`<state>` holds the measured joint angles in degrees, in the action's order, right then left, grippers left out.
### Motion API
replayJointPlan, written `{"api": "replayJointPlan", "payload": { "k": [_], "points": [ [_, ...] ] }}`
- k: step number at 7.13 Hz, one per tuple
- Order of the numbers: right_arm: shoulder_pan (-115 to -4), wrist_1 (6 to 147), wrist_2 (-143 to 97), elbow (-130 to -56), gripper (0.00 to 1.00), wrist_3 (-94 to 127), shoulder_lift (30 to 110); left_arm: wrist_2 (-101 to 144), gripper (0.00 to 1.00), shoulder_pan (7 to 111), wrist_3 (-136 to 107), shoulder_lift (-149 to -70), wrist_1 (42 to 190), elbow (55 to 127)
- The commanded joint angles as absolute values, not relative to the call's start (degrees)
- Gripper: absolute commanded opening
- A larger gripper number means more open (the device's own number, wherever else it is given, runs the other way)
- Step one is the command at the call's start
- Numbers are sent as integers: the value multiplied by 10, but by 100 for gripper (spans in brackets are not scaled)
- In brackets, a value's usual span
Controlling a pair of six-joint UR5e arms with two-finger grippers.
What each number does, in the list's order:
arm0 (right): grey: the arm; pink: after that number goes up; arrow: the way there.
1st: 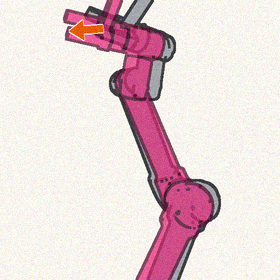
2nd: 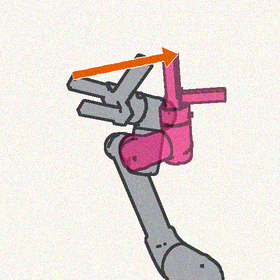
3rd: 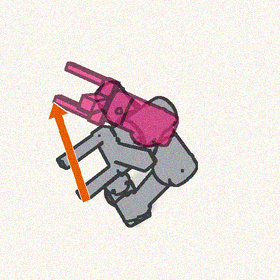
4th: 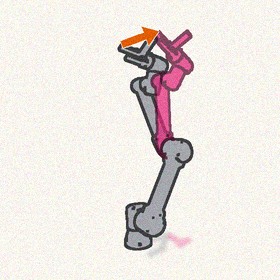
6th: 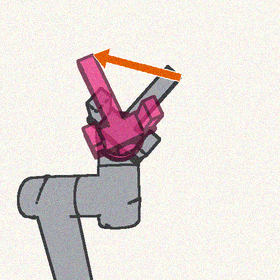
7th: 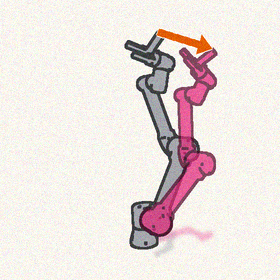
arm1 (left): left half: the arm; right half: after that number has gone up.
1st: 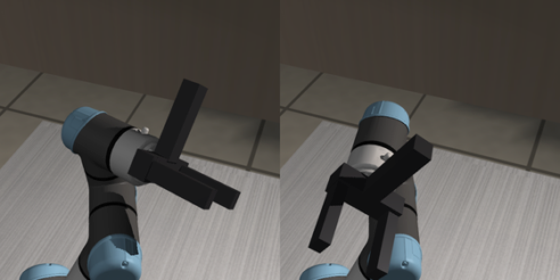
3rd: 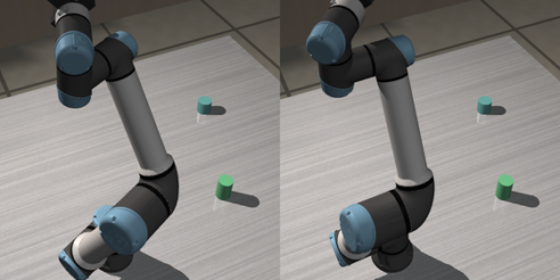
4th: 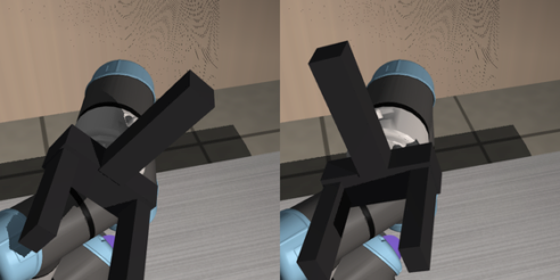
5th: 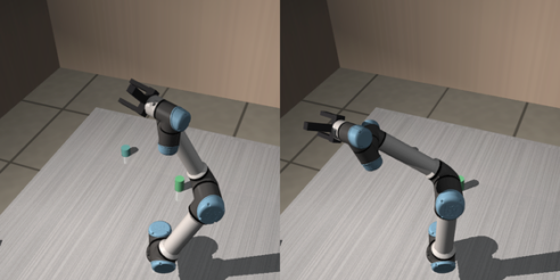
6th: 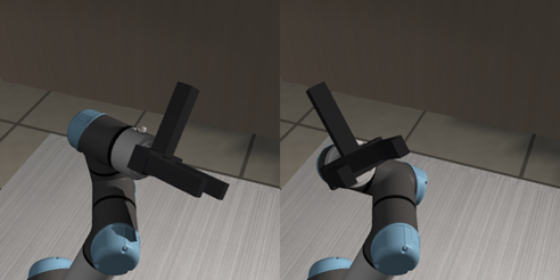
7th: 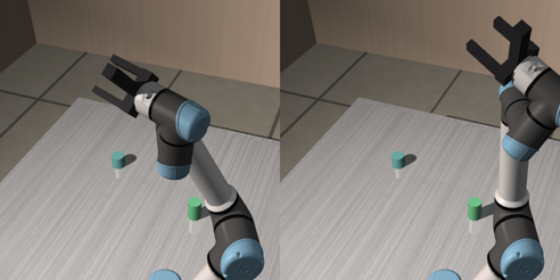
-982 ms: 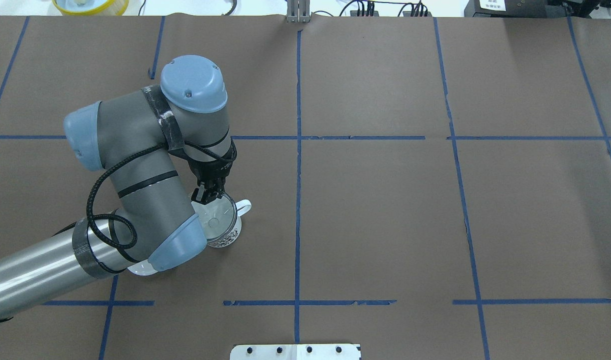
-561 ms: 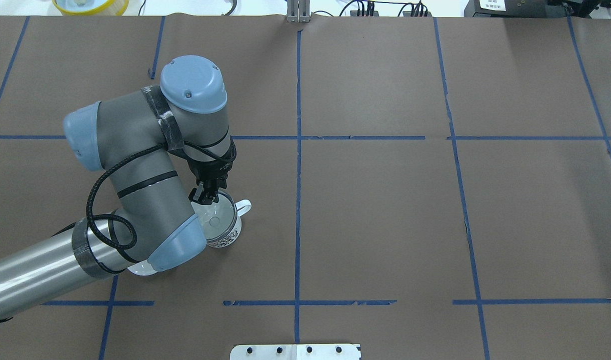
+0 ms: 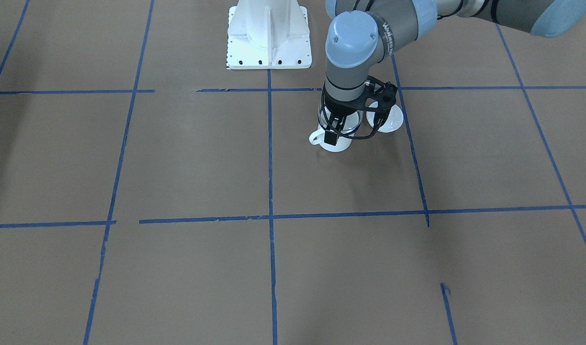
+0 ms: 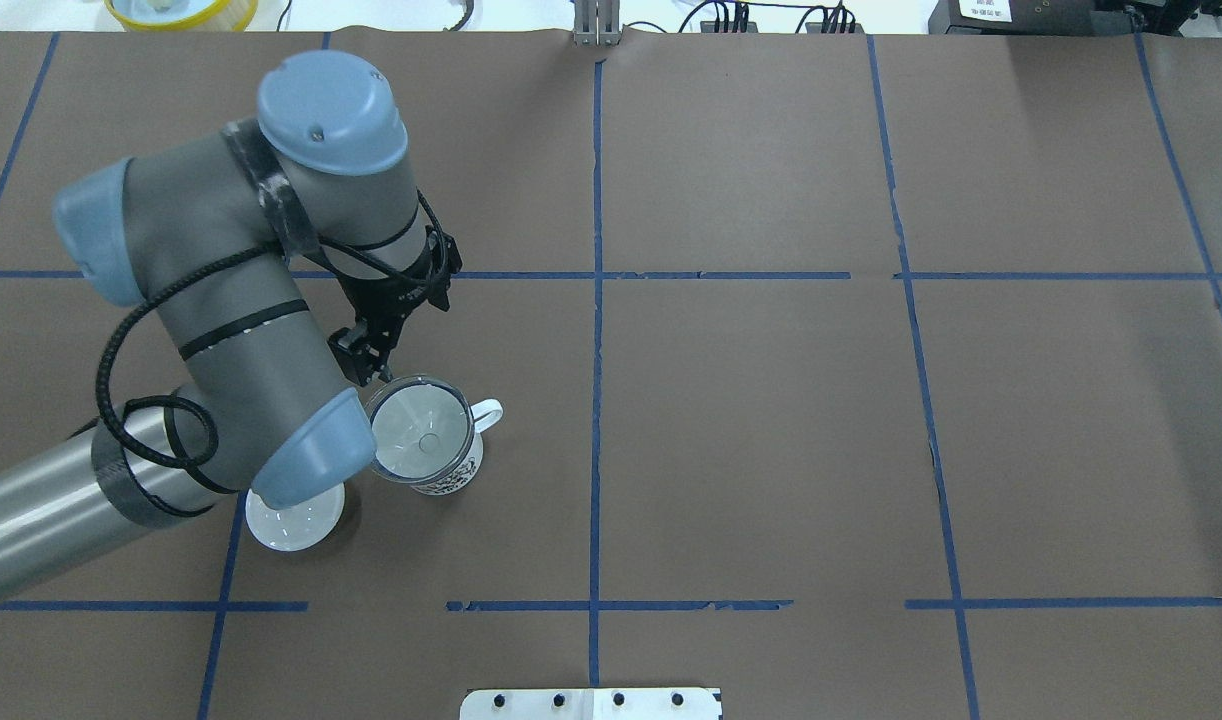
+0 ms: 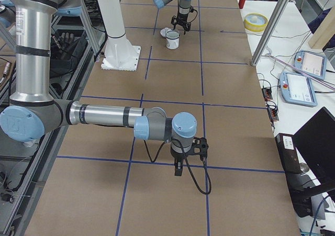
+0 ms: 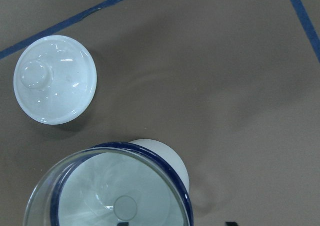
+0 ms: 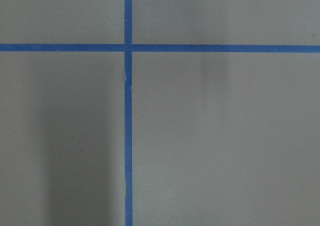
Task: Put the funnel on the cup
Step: 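Open the left gripper and withdraw it away from the funnel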
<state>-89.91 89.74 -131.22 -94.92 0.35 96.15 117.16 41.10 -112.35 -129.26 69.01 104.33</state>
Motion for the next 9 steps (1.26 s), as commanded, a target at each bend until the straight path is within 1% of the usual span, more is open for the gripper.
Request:
{"api": "replayJointPlan", "payload": {
  "k": [1,3,5,7,9],
  "points": [
    [-899,897,-1312,-949,100,4,962,1181,100,515,-884,-1239,718,1077],
    [-899,897,-1312,-949,100,4,962,1253,100,610,-667,-1128,791,1071],
    [-899,897,-1312,-949,100,4,962,1300,100,718,-400,-1039,802,1059],
    [-899,897,-1312,-949,100,4,962,1302,100,833,-129,-1004,823,940],
    [-899,897,-1312,-948,100,4,962,1297,100,944,44,-992,822,856]
  ]
}}
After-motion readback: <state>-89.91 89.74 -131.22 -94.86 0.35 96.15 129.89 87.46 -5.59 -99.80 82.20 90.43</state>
